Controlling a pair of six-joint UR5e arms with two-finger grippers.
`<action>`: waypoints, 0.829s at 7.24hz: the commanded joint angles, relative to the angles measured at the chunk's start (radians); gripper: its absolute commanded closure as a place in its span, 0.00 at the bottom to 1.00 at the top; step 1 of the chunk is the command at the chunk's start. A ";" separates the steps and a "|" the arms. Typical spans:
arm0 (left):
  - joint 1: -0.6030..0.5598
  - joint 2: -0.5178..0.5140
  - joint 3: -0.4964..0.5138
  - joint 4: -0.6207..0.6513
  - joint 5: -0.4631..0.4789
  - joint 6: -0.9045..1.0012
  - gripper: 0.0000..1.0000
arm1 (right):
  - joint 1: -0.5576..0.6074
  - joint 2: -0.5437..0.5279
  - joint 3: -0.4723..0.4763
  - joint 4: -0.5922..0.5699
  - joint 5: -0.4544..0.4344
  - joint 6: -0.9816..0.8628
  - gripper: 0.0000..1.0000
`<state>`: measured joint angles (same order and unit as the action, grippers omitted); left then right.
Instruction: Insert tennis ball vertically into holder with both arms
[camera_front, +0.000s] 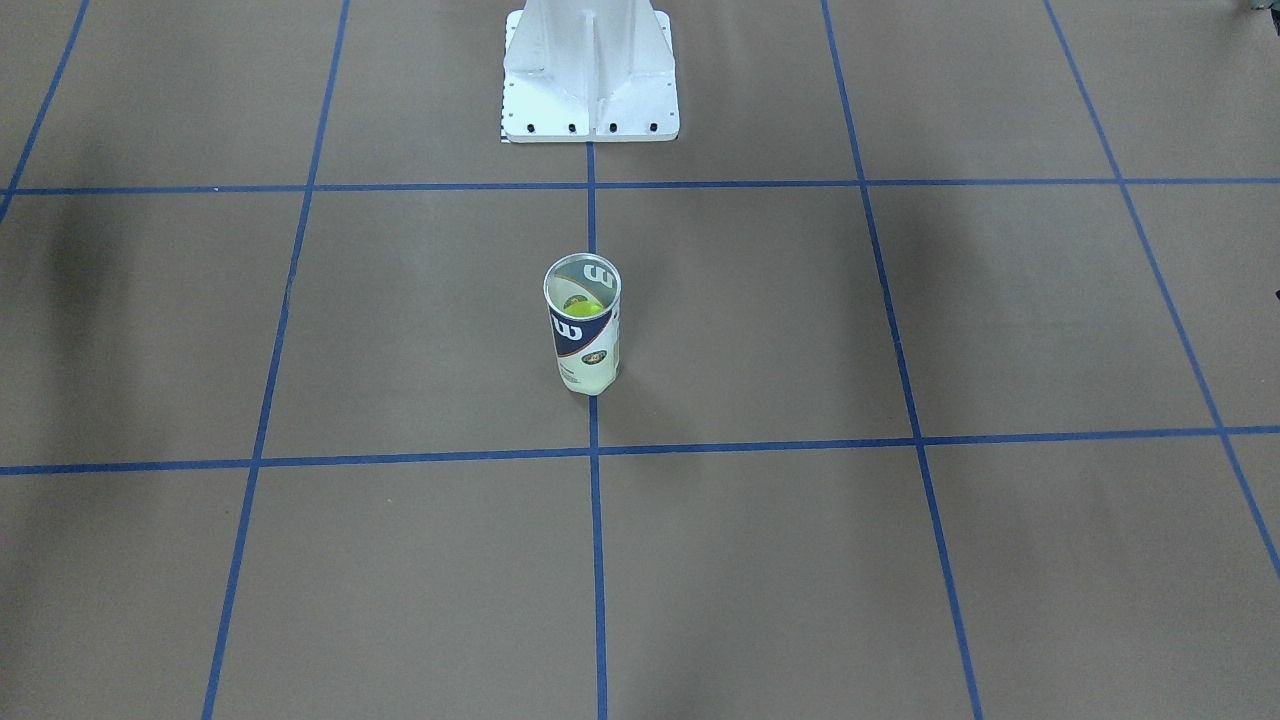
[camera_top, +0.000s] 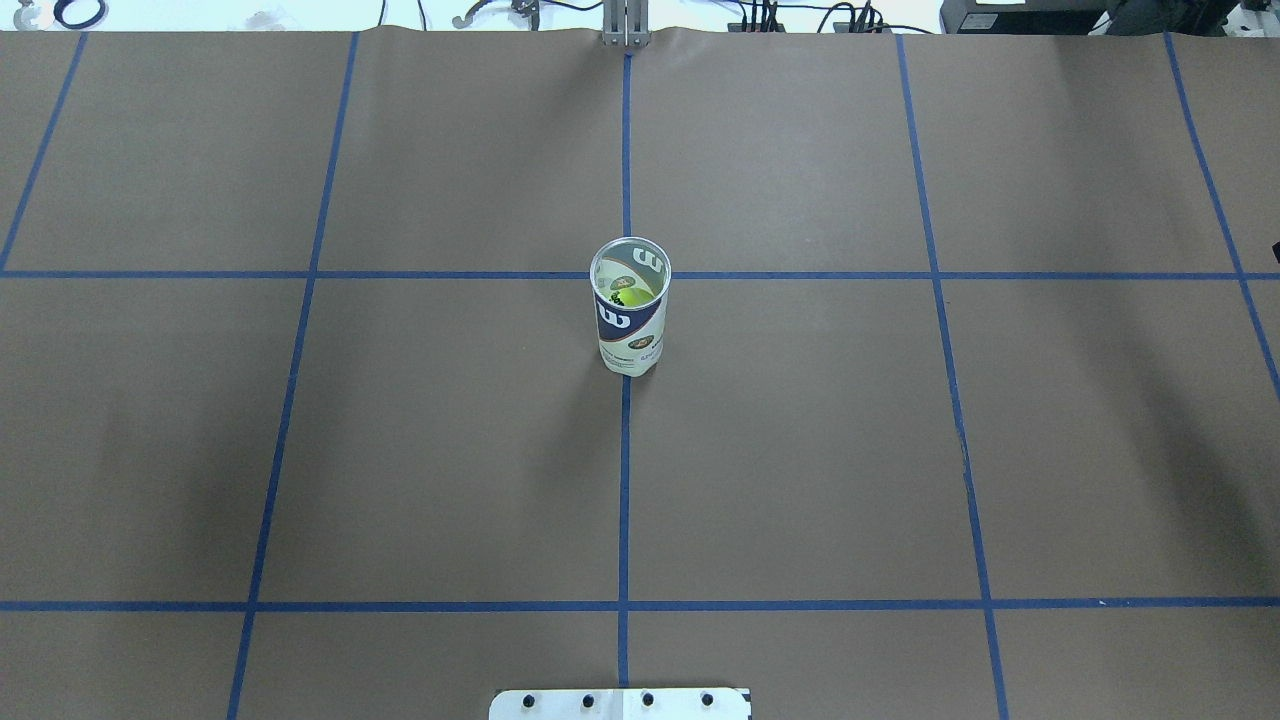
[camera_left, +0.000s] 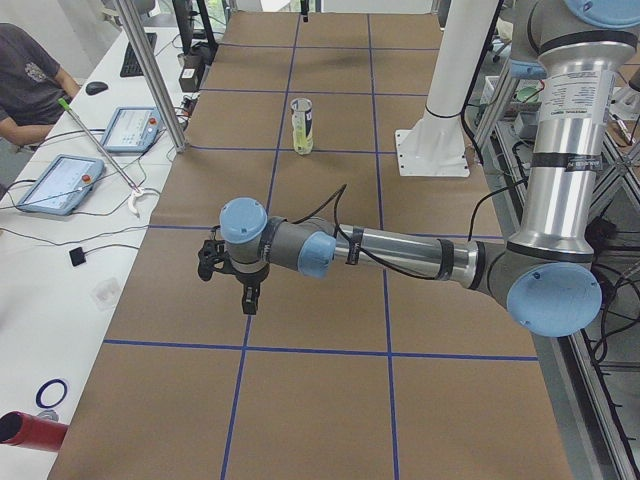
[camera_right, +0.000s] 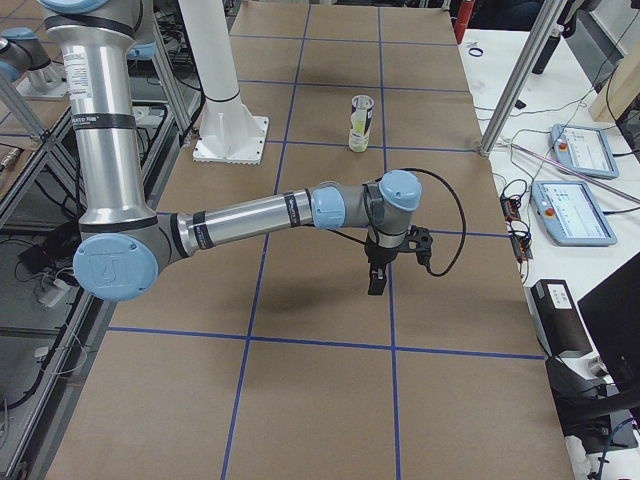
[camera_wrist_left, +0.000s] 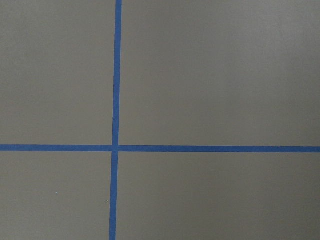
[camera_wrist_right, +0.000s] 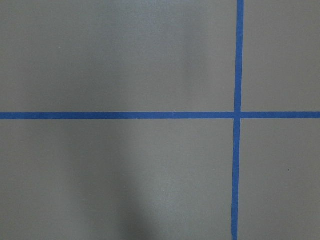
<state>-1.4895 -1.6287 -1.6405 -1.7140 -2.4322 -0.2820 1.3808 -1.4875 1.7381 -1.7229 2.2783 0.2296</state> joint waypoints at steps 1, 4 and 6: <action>0.000 0.016 -0.011 -0.006 0.046 0.006 0.00 | 0.000 0.012 -0.037 0.006 -0.002 0.004 0.00; 0.000 0.006 -0.024 0.004 0.048 0.001 0.00 | -0.003 0.047 -0.038 0.005 0.010 0.008 0.00; 0.001 0.013 -0.016 0.002 0.048 0.006 0.00 | -0.002 0.041 -0.043 0.008 0.066 0.001 0.00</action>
<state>-1.4897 -1.6159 -1.6635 -1.7121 -2.3844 -0.2780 1.3779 -1.4463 1.6968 -1.7171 2.3200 0.2347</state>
